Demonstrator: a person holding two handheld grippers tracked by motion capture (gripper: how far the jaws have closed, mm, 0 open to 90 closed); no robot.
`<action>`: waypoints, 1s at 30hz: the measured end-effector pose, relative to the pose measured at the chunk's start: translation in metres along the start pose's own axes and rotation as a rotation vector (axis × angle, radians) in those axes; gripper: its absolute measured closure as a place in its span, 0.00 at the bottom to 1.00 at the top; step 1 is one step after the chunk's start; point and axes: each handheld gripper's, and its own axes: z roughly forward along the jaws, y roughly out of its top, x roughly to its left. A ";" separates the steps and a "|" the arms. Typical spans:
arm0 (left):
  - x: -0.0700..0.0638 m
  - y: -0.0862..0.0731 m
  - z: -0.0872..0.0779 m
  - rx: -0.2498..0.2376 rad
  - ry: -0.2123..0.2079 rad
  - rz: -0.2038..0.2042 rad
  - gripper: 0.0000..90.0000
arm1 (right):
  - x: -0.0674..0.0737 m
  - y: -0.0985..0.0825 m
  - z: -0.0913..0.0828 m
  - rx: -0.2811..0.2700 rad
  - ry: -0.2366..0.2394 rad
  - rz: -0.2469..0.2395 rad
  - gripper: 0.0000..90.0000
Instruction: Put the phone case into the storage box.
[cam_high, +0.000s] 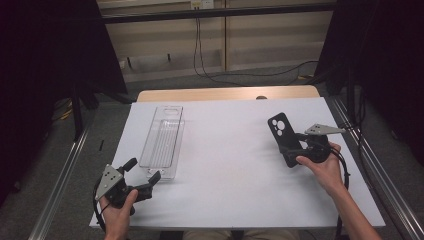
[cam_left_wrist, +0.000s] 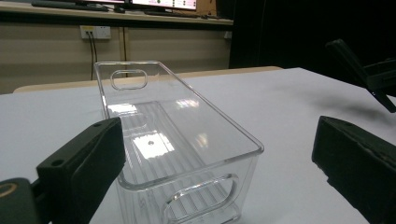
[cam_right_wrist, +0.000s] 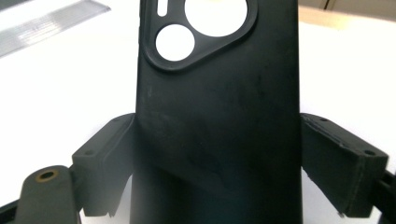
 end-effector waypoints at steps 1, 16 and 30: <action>0.000 0.000 0.000 -0.003 0.000 -0.003 0.03 | 0.001 -0.001 0.000 -0.013 0.005 -0.003 0.16; 0.000 0.002 0.001 -0.002 -0.005 0.007 0.03 | 0.014 -0.003 -0.008 -0.140 0.042 -0.020 0.16; -0.003 0.002 0.002 -0.011 -0.025 -0.006 0.03 | 0.025 -0.013 -0.008 -0.160 0.129 -0.041 0.16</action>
